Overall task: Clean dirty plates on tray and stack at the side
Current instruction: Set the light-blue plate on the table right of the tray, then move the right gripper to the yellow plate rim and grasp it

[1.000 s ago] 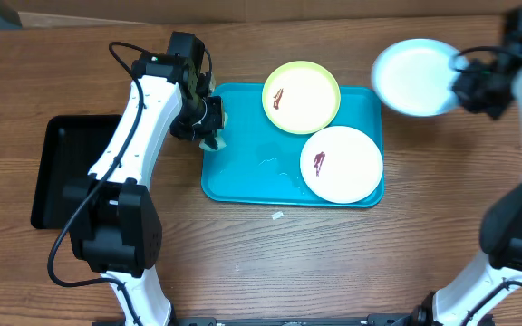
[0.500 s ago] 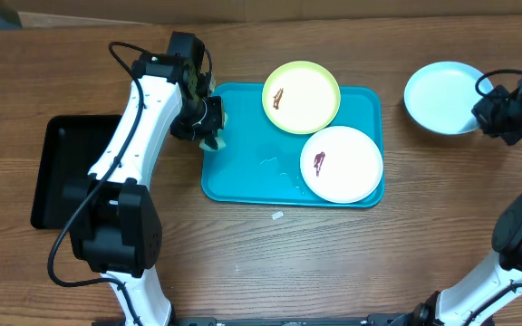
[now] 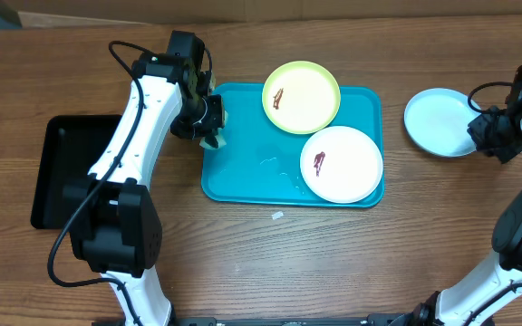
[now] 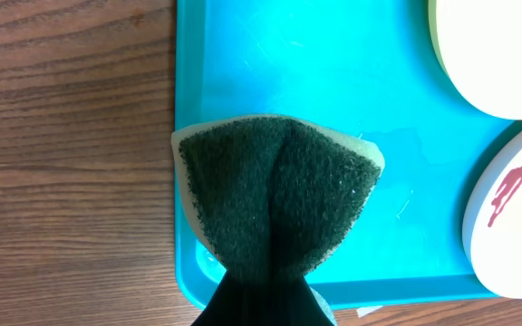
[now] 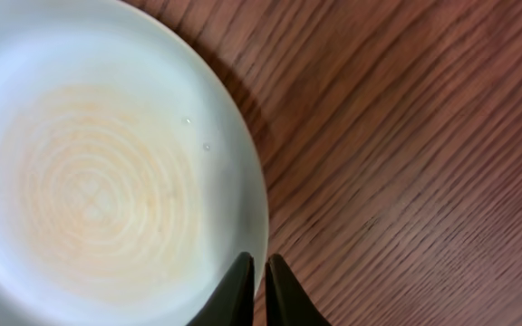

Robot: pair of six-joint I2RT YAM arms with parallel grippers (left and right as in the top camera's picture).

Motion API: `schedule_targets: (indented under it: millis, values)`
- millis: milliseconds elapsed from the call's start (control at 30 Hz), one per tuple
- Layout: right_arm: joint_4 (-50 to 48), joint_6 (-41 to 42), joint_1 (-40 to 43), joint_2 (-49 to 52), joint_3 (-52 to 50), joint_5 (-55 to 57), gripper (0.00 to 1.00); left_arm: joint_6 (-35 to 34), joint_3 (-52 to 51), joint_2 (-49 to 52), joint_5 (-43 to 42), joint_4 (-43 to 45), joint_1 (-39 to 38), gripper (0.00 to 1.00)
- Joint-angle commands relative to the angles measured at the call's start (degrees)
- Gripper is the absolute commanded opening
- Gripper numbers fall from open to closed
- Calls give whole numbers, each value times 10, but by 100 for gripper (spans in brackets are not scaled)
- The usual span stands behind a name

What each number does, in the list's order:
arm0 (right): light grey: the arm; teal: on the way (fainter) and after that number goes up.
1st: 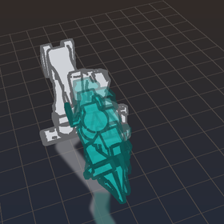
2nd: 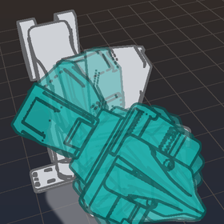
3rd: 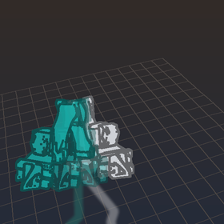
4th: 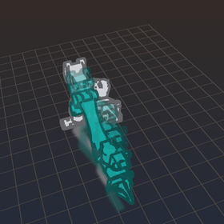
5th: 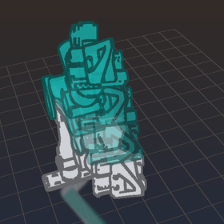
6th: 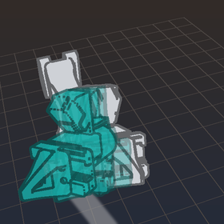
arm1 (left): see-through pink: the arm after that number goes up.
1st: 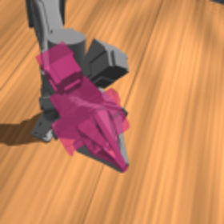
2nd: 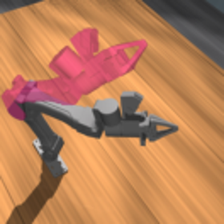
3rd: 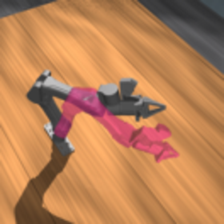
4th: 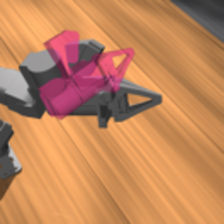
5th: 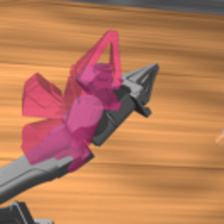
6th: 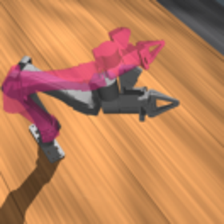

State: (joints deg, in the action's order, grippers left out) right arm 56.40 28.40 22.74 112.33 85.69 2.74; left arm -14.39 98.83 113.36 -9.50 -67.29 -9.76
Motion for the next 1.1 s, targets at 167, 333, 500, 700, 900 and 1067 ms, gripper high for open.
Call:
schedule_targets:
  millis: [167,333,500,700,900,1067]
  values:
    - [-18,-95,-8,-11,-2,-256,38,4,6,-12,-11,5,-5,4]
    - [-21,-122,-50,-11,12,-309,57,4,6,-12,-11,7,-5,4]
    - [-23,-122,-116,-11,46,-309,84,4,6,-12,-11,9,-5,4]
    - [-90,-122,-223,-10,47,-216,100,-3,6,-12,-11,18,-10,4]
    - [-151,-62,-316,9,47,-42,100,-4,6,-12,-11,20,-22,4]
    - [-208,-41,-343,40,47,-33,100,-4,6,-12,-11,24,-32,4]
